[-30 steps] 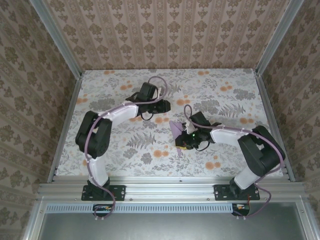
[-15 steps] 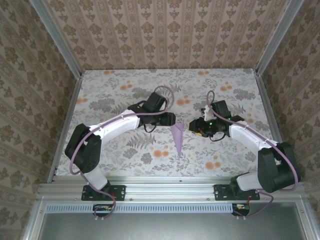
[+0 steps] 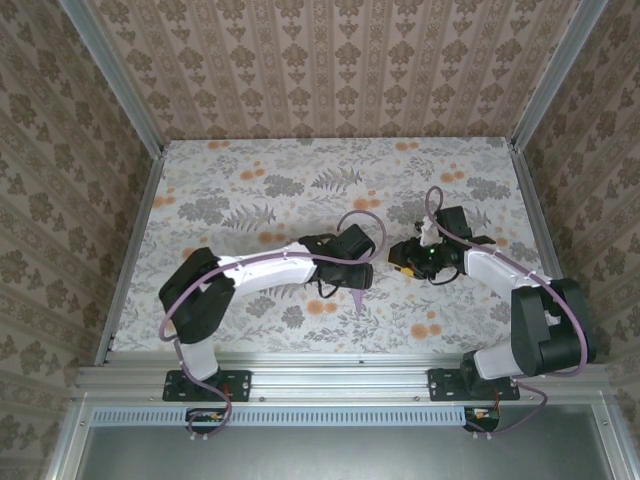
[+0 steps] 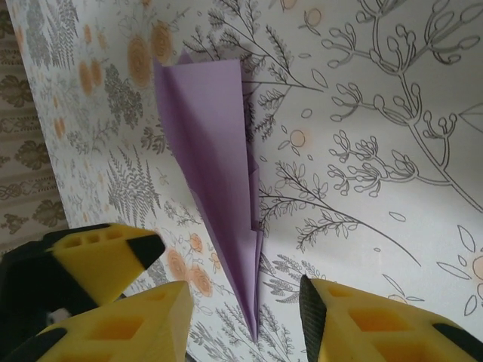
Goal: Fold a paper plane with a square sheet of paper (pick it up from the middle)
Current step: Turn over a paper plane at the center of the table.
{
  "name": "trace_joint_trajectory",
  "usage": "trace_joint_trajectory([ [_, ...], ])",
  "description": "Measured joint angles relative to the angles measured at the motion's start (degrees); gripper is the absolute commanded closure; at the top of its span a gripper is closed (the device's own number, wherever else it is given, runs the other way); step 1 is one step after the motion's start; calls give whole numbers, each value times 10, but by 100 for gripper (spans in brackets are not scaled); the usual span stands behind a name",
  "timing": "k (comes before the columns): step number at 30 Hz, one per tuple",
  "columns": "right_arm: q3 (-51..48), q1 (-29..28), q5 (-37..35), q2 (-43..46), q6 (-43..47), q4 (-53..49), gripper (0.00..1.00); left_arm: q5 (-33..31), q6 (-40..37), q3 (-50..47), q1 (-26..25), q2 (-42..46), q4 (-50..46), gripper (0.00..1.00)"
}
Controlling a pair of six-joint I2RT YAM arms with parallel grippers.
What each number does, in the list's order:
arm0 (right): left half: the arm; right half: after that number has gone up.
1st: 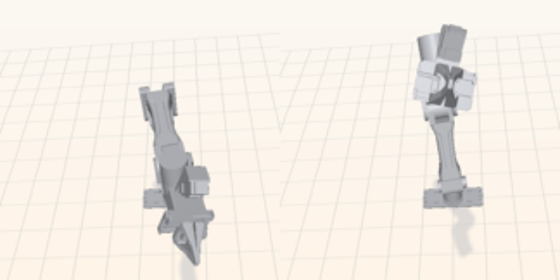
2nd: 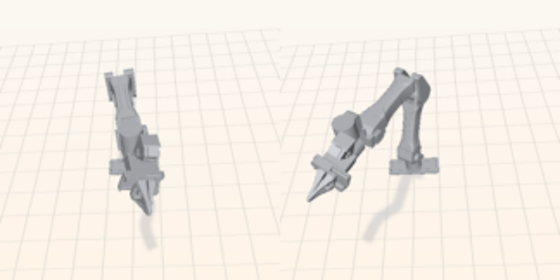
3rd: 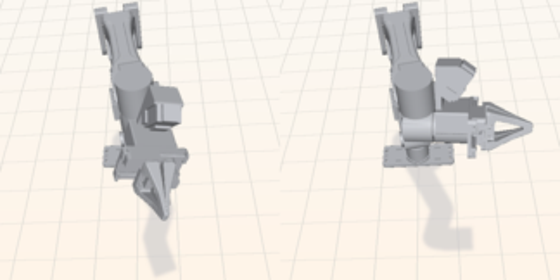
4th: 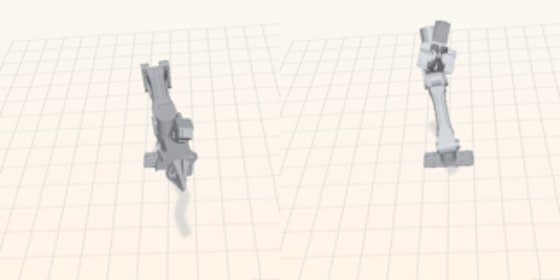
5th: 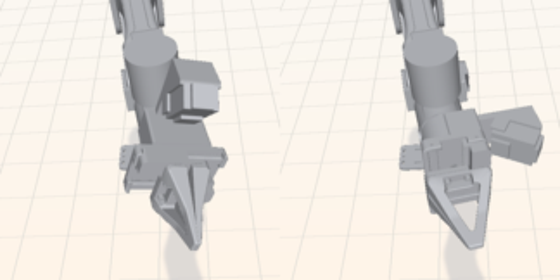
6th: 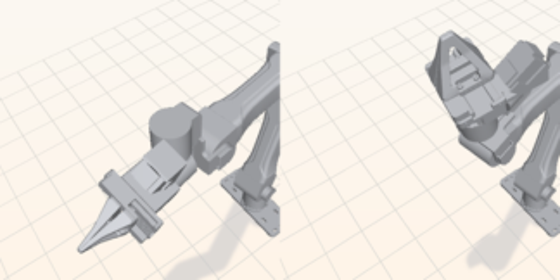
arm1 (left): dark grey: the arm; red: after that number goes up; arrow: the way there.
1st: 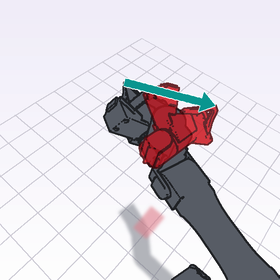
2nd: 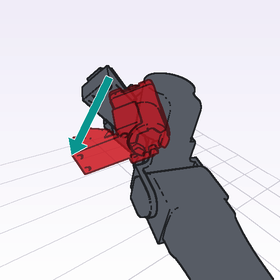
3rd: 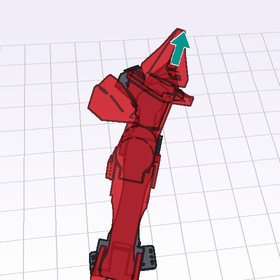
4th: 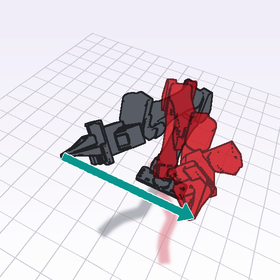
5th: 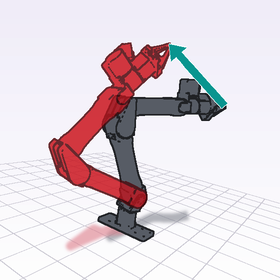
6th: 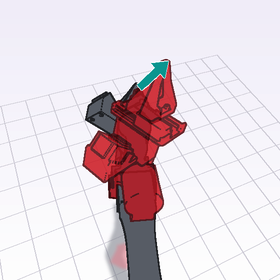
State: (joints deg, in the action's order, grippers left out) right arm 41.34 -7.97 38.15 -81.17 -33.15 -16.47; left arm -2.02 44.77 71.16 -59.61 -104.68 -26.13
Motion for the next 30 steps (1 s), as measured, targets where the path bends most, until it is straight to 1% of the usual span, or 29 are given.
trace_joint_trajectory([
  [4, -7, 0, 0, 0, 0, 0, 54, -9, 3, 13, -4, -39, -13, 45],
  [6, -9, 1, 2, 0, 0, 1, 54, -9, 3, 25, -4, -54, -17, 48],
  [9, -12, 1, 6, 0, 0, 4, 53, -12, 3, 47, -4, -75, -20, 55],
  [15, -21, 1, 13, 0, 0, 11, 53, -27, 1, 55, -4, -79, -36, 66],
  [19, -21, 2, 13, 0, 0, 14, 54, -33, 1, 55, -4, -79, -45, 71],
  [22, -22, 2, 16, 0, 0, 17, 53, -38, 0, 54, -4, -79, -48, 72],
  [26, -27, 2, 22, 0, 0, 22, 53, -39, 0, 48, -4, -74, -47, 70],
  [30, -30, 2, 27, -3, 0, 29, 53, -35, 1, 21, -3, -50, -37, 71],
])
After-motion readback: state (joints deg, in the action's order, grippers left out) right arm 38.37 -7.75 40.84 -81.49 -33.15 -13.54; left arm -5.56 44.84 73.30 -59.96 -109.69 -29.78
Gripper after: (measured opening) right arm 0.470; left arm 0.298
